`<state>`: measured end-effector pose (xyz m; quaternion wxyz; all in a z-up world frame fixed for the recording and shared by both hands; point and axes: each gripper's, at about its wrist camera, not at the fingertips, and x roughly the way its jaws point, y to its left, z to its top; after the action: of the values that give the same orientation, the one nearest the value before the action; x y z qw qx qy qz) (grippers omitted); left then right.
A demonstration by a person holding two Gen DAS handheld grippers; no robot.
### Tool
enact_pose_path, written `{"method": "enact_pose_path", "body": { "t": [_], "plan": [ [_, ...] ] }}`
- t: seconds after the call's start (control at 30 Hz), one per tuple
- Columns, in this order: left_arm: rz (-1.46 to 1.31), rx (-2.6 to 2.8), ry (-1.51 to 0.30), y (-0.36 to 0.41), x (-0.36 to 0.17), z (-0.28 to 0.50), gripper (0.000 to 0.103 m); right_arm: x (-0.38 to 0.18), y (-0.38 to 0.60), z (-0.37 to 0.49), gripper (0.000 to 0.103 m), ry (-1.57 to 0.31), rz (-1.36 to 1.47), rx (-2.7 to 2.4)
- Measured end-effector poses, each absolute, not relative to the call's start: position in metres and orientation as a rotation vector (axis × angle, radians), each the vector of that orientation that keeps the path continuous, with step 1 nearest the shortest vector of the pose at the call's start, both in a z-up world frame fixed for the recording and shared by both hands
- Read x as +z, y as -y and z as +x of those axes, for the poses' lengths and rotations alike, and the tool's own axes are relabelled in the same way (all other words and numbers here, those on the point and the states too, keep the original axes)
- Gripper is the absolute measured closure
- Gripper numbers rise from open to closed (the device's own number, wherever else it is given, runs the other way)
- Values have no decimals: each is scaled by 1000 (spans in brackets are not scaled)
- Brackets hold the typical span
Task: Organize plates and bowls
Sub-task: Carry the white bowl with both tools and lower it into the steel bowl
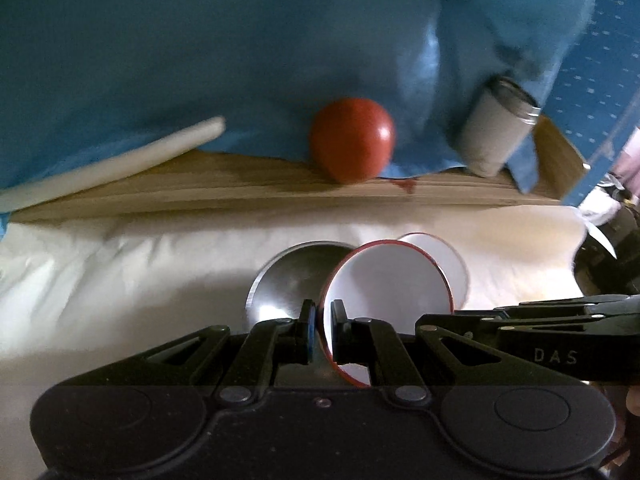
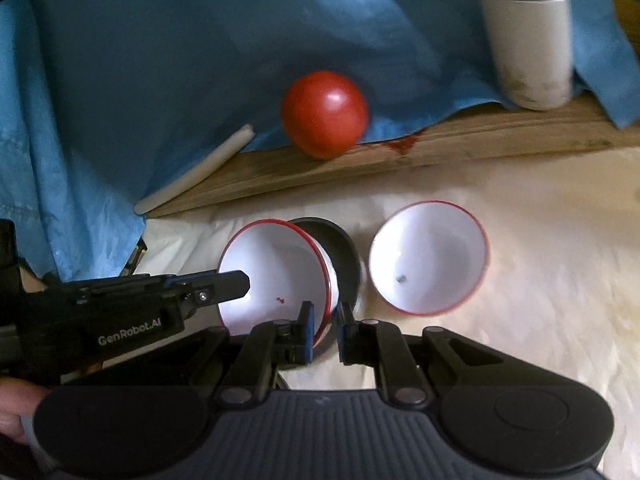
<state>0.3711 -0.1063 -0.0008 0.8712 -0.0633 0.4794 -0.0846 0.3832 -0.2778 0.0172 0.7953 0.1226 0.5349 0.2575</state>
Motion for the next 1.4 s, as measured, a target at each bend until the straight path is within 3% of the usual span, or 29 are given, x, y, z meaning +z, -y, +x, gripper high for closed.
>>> {"method": "enact_pose_path", "body": {
  "t": [1.13,1.4],
  "plan": [
    [-166,-96,-1149,95,-35,394,95,-13,256,411,86,-1263,260,575],
    [-168,-99,-1157,95,-36,395,93,-13,253,411,81,-1256,250,574]
  ]
}}
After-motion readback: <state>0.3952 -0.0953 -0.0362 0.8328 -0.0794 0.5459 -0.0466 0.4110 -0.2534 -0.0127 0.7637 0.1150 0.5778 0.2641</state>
